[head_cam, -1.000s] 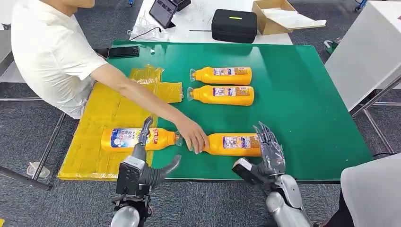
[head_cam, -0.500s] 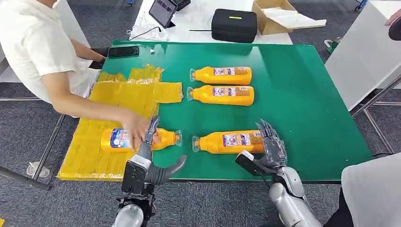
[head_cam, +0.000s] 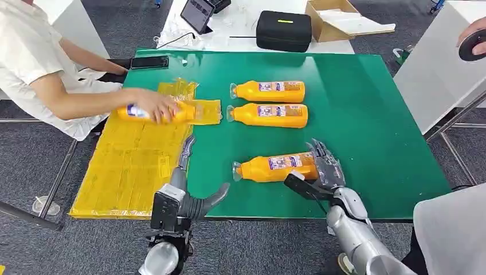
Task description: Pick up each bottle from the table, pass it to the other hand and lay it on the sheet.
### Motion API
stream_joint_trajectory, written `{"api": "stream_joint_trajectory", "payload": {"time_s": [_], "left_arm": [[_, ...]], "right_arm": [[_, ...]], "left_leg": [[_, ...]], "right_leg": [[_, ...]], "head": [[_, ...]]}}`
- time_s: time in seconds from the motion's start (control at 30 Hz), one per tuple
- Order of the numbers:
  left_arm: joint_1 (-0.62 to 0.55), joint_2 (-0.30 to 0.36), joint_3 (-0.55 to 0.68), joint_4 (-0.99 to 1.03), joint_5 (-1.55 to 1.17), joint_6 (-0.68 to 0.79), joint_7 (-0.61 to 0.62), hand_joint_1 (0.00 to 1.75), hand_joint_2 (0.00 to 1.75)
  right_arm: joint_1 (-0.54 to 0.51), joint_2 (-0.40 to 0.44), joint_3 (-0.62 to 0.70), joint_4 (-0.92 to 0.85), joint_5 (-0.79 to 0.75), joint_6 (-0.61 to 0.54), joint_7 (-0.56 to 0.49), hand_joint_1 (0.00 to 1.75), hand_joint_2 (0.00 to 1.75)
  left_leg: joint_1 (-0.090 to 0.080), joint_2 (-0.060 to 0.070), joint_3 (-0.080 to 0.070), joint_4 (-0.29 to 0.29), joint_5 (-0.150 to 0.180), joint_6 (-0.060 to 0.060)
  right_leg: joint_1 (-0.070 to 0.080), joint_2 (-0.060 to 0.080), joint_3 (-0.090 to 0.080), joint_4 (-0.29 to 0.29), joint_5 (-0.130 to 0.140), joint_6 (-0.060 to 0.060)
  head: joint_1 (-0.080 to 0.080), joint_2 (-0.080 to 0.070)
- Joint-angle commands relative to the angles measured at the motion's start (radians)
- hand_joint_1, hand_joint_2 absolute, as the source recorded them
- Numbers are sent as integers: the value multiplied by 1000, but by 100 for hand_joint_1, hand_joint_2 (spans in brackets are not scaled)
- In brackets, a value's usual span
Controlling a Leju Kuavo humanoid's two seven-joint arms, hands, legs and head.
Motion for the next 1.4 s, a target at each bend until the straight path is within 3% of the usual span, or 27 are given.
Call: {"api": "stream_joint_trajectory", "payload": {"time_s": [0.03, 0.3, 0.33, 0.37, 0.43, 0.63, 0.87, 1.4], "left_arm": [[-60, 7, -32, 82, 10, 3, -7, 0, 175], [-73, 1, -31, 77, 25, 9, -20, 0, 175], [-74, 1, -33, 78, 26, 8, -21, 0, 175], [-75, 1, -35, 79, 30, 9, -23, 0, 175], [-75, 2, -37, 80, 32, 8, -25, 0, 175], [-82, 2, -38, 88, 38, 8, -28, 0, 175], [-84, -3, -43, 93, 40, 6, -31, 0, 175], [-85, -7, -29, 92, 96, -18, -54, 0, 175]], "right_arm": [[-99, 3, 91, 190, 33, 70, 24, 0, 175], [-128, 0, 109, 225, 37, 127, 19, 0, 175], [-129, -4, 114, 229, 39, 139, 16, 110, 175], [-132, -7, 122, 231, 40, 159, 8, 150, 175], [-127, -9, 132, 236, 45, 174, 1, 169, 175], [-121, -20, 172, 251, 70, 219, -7, 175, 175], [-145, -58, 238, 278, 94, 375, 26, 175, 175], [-125, -50, 200, 245, 19, 352, -31, 175, 175]], "left_leg": [[-1, 2, 5, -1, -1, 1], [0, 3, 6, -1, 0, 1], [0, 3, 6, -1, 0, 1], [0, 3, 6, -1, 0, 1], [0, 3, 7, -1, 0, 1], [0, 1, 11, -1, 0, 1], [0, 0, 15, -2, 1, 1], [0, 2, 19, -2, 0, 1]], "right_leg": [[0, 0, 5, -1, 0, -2], [0, -1, 5, -1, 0, -2], [0, -1, 5, -1, 0, -2], [0, 0, 5, -1, 0, -1], [0, -1, 6, -1, 0, -1], [0, -1, 10, -2, 0, -1], [1, -2, 15, -3, 0, -2], [1, -1, 19, -4, 1, -2]], "head": [[0, 0], [0, 0], [0, 0], [0, 0], [0, 0], [0, 0], [0, 0], [0, 0]]}}
